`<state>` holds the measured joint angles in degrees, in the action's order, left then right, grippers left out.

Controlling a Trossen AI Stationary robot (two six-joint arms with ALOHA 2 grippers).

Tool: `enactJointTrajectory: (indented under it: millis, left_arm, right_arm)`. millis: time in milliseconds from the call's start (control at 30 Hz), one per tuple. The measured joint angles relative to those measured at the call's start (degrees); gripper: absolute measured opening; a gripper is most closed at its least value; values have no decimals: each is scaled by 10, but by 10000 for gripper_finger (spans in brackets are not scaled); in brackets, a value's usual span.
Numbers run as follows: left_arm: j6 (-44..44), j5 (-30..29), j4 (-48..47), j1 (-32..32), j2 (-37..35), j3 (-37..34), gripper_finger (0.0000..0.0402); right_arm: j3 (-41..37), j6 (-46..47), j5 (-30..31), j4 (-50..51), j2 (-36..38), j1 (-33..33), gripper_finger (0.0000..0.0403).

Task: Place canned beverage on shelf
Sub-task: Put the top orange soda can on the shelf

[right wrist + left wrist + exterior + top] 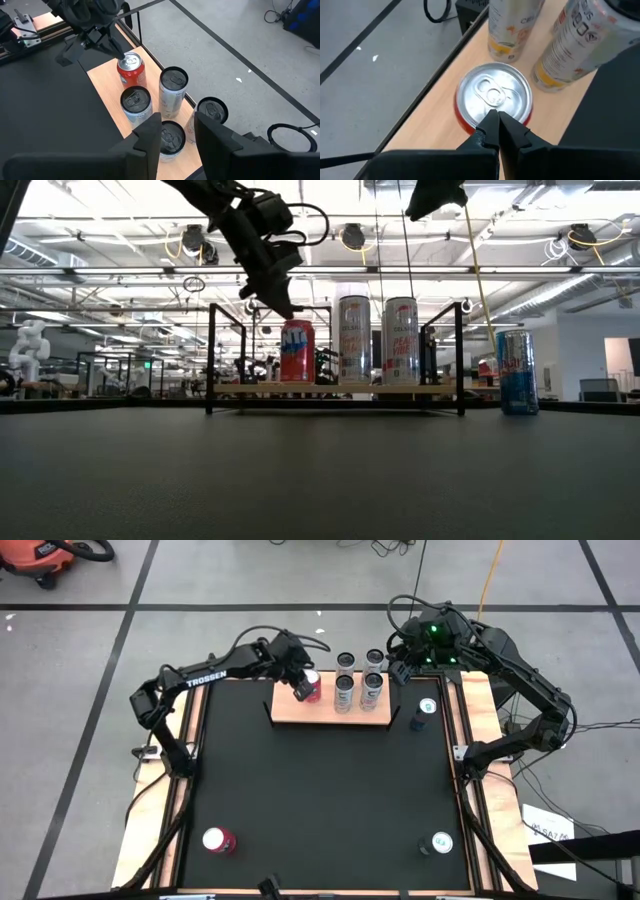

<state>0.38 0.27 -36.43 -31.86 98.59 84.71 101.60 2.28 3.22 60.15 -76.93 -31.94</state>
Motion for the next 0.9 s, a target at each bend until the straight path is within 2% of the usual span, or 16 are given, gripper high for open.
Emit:
enactJointTrajectory:
  millis: [500, 900]
  left_arm:
    - [0, 12, 68, 1, 49, 3, 0]
    - [0, 2, 93, -27, 53, 1, 0]
  right_arm:
    - [0, 14, 0, 16, 0, 0, 105]
    - [0, 14, 0, 27, 0, 0, 105]
